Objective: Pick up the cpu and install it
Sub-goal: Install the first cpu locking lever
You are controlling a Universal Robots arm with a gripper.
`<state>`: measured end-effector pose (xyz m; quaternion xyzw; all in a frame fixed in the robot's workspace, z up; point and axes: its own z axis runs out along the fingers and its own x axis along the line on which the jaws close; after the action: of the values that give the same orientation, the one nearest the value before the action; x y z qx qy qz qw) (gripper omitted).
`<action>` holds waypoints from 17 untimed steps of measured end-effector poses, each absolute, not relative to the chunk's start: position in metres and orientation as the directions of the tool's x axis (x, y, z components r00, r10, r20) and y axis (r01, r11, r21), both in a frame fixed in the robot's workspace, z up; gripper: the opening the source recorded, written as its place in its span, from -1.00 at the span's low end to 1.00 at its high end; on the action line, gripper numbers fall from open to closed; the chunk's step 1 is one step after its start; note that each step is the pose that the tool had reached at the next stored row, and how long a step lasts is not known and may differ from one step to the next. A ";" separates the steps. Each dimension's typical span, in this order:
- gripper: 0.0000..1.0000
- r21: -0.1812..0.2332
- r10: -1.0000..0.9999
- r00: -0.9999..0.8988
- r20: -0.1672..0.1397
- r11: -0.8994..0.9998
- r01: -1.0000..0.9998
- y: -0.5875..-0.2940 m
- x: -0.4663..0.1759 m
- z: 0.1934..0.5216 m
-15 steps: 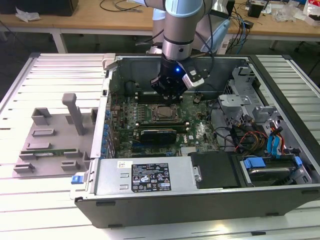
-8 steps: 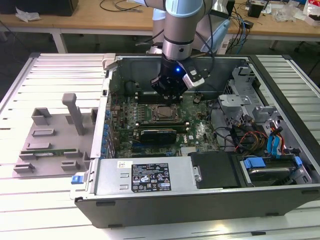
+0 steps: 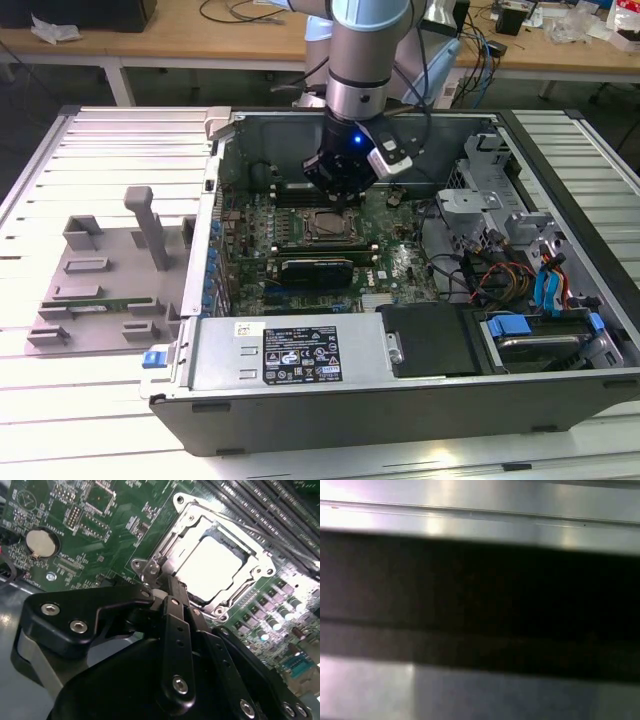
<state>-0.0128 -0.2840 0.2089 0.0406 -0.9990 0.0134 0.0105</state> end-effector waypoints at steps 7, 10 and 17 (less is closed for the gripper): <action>-0.79 -0.038 -0.081 -0.996 0.023 0.996 -0.081 -0.295 -0.013 0.217; -0.79 -0.041 -0.081 -0.996 0.023 0.996 -0.081 -0.299 -0.013 0.220; -0.79 -0.048 -0.080 -0.996 0.023 0.996 -0.081 -0.306 -0.013 0.232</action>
<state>-0.0128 -0.3057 0.2320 0.0405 -0.9988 0.0246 0.0107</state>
